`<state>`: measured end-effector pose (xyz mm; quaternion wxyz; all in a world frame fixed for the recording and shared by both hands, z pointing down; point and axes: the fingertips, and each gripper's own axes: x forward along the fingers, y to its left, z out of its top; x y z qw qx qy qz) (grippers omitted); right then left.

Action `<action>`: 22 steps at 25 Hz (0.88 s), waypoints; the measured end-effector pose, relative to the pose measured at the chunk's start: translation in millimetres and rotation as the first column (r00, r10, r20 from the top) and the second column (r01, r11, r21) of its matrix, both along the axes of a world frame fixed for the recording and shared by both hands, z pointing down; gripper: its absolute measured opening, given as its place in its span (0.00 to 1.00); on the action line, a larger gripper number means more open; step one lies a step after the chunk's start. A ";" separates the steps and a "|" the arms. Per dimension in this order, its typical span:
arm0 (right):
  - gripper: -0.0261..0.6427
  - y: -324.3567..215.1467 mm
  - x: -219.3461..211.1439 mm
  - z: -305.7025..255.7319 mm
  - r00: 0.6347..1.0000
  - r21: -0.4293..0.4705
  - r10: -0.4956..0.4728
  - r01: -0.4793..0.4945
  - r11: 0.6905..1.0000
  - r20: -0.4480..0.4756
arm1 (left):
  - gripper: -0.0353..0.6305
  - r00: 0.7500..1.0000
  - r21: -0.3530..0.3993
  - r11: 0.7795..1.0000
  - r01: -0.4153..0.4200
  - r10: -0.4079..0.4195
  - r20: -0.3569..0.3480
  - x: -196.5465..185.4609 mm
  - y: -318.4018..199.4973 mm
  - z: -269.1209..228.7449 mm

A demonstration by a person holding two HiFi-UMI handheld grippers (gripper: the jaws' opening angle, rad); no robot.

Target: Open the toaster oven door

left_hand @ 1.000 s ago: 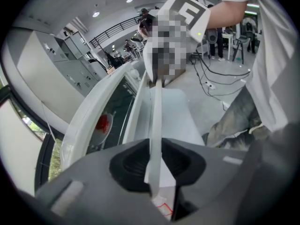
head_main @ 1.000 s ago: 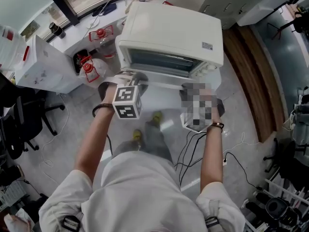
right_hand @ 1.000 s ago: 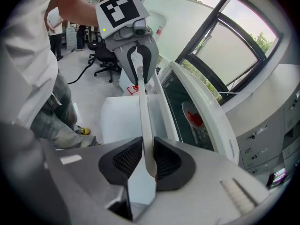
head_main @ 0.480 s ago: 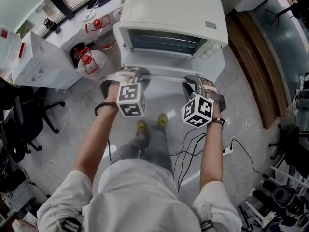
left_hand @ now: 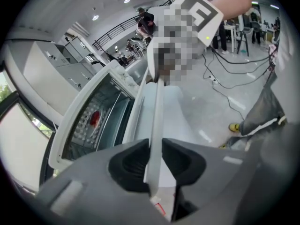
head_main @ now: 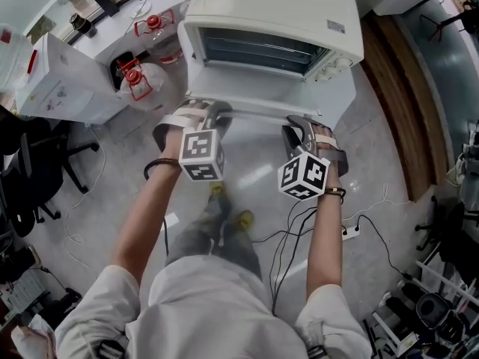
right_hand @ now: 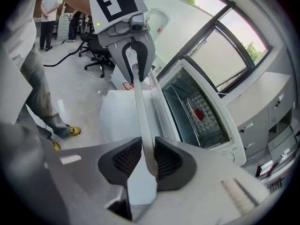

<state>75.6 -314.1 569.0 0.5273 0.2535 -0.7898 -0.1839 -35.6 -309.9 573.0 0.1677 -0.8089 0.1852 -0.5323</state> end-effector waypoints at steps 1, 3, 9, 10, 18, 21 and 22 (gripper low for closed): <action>0.16 2.0 0.7 2.6 1.000 0.002 0.002 -0.002 1.000 0.005 | 0.17 1.000 0.010 1.000 0.004 -0.004 0.004 0.6 1.5 2.1; 0.16 5.2 1.7 8.0 1.000 0.013 0.005 -0.006 1.000 0.014 | 0.17 1.000 0.024 1.000 0.009 -0.009 0.014 1.5 4.9 7.5; 0.16 18.6 1.4 30.0 1.000 0.044 -0.021 0.020 0.999 0.022 | 0.17 0.999 0.049 0.998 0.040 -0.041 0.019 2.4 19.4 29.9; 0.16 20.7 1.3 33.9 0.999 0.048 -0.027 0.026 0.999 0.019 | 0.17 0.999 0.058 0.997 0.046 -0.048 0.020 2.3 21.2 33.3; 0.16 32.2 3.4 61.1 0.999 0.100 -0.039 0.036 0.994 0.029 | 0.18 0.996 0.138 0.987 0.084 -0.088 0.025 4.6 30.4 58.4; 0.16 37.6 2.9 71.7 0.998 0.107 -0.043 0.039 0.993 0.034 | 0.18 0.995 0.170 0.982 0.087 -0.094 0.036 4.5 35.9 70.4; 0.16 38.9 3.2 75.6 0.998 0.113 -0.048 0.044 0.993 0.034 | 0.18 0.994 0.181 0.979 0.089 -0.097 0.039 4.8 37.4 74.5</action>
